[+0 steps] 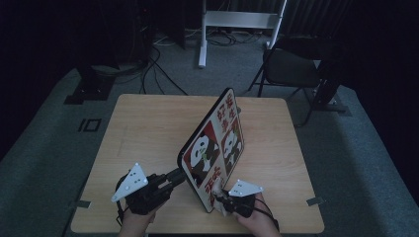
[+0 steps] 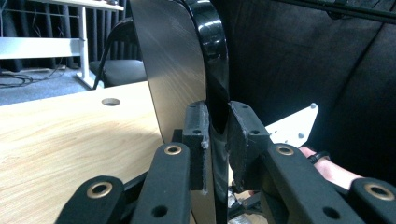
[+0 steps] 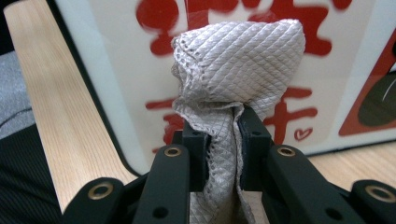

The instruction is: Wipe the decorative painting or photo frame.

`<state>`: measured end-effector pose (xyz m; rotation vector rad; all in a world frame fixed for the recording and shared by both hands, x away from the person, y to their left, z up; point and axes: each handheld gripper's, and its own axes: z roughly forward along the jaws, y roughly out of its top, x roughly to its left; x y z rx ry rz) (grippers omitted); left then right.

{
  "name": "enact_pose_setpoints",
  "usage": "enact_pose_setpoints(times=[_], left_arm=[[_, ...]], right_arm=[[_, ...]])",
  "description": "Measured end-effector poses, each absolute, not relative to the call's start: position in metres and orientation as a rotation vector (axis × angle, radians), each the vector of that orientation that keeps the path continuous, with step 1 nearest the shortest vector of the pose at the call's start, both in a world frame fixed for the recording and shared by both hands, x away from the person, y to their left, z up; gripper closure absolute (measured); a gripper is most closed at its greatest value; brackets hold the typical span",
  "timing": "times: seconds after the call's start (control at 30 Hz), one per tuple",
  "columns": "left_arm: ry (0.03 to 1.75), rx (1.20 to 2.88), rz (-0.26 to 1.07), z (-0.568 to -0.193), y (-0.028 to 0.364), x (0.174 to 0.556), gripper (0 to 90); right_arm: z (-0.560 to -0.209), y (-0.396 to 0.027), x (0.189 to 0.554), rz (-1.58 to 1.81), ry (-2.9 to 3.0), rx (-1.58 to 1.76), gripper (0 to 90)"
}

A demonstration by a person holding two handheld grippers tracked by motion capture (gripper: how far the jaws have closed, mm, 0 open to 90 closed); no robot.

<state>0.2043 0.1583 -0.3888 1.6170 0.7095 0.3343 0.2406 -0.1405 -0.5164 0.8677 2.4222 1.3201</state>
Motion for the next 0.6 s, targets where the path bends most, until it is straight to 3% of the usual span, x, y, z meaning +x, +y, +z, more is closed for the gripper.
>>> enact_pose_setpoints(times=[0.37, 0.6], left_arm=[[0.707, 1.623, 0.337, -0.390, 0.158, 0.205, 77.8], [0.700, 1.613, 0.351, -0.387, 0.162, 0.205, 77.8]], right_arm=[[-0.539, -0.146, 0.242, 1.231, 2.486, 0.929, 76.8], [-0.529, -0.148, 0.245, 1.265, 2.469, 0.943, 76.9]])
